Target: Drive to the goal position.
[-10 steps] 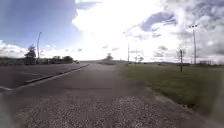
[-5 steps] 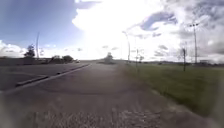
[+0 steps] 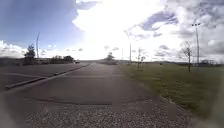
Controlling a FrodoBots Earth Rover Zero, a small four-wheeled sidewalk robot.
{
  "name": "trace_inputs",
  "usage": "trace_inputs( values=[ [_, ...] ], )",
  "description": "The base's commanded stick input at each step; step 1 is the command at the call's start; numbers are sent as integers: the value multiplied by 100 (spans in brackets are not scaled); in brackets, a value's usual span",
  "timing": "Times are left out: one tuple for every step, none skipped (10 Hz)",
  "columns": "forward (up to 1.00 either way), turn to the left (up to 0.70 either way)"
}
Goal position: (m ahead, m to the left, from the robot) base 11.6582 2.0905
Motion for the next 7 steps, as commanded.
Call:
trace_inputs(
  values=[
    [100,0],
    [100,0],
    [100,0],
    [100,0],
    [100,0],
    [100,0],
    [100,0]
  ],
)
